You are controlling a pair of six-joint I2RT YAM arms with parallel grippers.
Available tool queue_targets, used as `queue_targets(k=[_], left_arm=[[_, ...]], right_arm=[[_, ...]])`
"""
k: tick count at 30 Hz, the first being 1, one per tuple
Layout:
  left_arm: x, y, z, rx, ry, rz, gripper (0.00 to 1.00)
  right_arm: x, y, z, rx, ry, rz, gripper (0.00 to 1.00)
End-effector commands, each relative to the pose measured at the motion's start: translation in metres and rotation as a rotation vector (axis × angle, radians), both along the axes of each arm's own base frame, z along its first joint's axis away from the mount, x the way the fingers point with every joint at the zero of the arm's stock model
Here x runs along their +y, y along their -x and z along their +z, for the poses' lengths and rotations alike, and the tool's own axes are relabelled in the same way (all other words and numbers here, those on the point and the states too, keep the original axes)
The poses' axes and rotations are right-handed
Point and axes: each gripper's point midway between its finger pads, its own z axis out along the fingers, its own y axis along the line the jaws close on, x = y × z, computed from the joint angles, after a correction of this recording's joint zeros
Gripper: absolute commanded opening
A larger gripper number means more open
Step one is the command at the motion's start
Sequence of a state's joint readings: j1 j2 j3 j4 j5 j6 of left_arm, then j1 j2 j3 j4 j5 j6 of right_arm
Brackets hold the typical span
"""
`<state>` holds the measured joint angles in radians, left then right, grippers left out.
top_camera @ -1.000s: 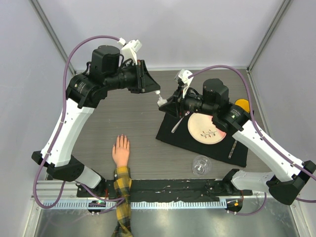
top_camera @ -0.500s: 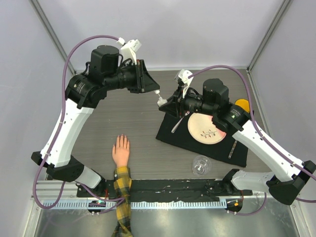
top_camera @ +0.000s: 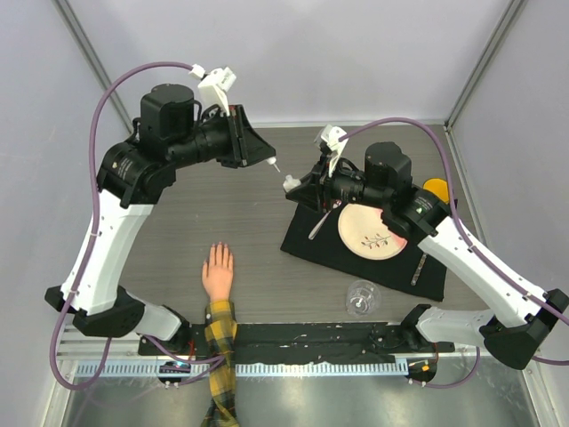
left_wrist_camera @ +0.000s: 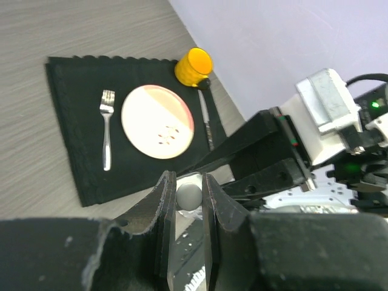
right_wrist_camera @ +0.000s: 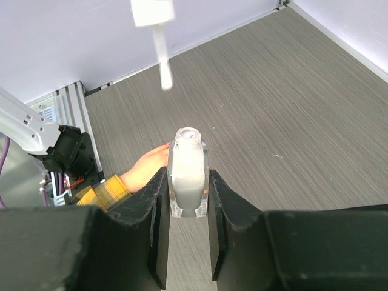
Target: Paint the nails
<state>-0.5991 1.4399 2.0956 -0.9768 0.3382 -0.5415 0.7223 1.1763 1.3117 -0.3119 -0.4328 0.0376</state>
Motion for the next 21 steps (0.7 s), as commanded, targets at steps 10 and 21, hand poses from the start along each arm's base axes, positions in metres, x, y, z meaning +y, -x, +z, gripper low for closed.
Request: queue_targets(k=[10,21], left_arm=[[0.083,-0.058,-0.106,0.18,-0.305,0.498,0.0],[0.125,-0.083,-0.214,0.319,-0.496,0.819,0.0]], right_arm=[[-0.045,-0.028,0.036,-0.079,-0.095,-0.318,0.0],[-0.073,-0.077,0.03,-0.082,-0.041,-0.456,0.0]])
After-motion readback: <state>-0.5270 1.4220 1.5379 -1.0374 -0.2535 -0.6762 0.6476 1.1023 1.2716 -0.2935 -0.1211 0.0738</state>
